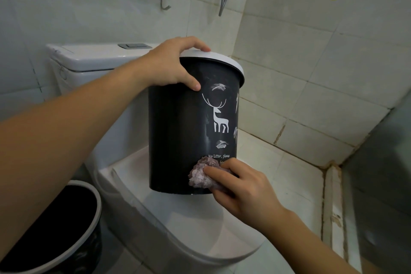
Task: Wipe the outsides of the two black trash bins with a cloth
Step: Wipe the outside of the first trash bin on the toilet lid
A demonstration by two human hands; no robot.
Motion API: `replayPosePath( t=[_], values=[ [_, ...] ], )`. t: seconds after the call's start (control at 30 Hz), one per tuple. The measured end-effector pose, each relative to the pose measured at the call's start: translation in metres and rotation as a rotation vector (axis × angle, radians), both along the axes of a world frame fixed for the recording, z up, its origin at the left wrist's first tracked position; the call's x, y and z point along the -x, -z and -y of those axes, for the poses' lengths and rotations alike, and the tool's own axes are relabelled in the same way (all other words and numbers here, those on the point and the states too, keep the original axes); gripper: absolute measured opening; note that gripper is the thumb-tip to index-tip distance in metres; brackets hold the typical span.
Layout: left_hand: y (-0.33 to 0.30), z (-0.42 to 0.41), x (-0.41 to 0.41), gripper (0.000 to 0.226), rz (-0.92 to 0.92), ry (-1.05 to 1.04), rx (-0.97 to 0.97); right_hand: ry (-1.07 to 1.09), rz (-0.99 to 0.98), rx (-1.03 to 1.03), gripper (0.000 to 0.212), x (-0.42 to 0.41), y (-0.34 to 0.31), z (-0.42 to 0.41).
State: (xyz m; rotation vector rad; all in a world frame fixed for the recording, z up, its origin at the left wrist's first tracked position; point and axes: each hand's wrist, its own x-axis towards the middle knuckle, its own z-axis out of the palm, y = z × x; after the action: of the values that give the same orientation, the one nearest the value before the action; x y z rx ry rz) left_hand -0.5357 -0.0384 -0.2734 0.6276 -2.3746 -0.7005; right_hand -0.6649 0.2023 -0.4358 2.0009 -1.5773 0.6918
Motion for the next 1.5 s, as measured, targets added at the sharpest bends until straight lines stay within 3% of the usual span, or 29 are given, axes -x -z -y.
replayPosePath(
  t=[0.27, 0.5, 0.7, 0.83, 1.1, 1.33, 1.5],
  values=[
    [-0.002, -0.019, 0.004, 0.080, 0.132, -0.045, 0.045, -0.023, -0.059, -0.003, 0.025, -0.002, -0.007, 0.003],
    [-0.004, -0.024, 0.001, 0.084, 0.143, -0.007, 0.041, 0.117, 0.074, 0.108, 0.030, 0.007, -0.030, 0.018],
    [-0.003, -0.018, -0.004, 0.084, 0.136, 0.002, -0.006, -0.081, -0.191, -0.117, 0.026, -0.002, -0.010, -0.003],
    [-0.006, -0.021, -0.004, 0.081, 0.124, 0.027, 0.015, -0.101, -0.257, -0.115, 0.024, 0.001, -0.021, 0.002],
    [-0.007, -0.026, -0.002, 0.073, 0.112, 0.081, 0.026, 0.139, -0.037, 0.091, 0.030, 0.015, -0.080, 0.041],
    [-0.006, -0.024, -0.006, 0.070, 0.107, 0.069, 0.015, -0.053, -0.259, -0.084, 0.030, 0.014, -0.059, 0.021],
    [-0.009, -0.026, -0.005, 0.060, 0.107, 0.087, 0.024, 0.058, -0.151, 0.058, 0.031, 0.027, -0.093, 0.041]
  ],
)
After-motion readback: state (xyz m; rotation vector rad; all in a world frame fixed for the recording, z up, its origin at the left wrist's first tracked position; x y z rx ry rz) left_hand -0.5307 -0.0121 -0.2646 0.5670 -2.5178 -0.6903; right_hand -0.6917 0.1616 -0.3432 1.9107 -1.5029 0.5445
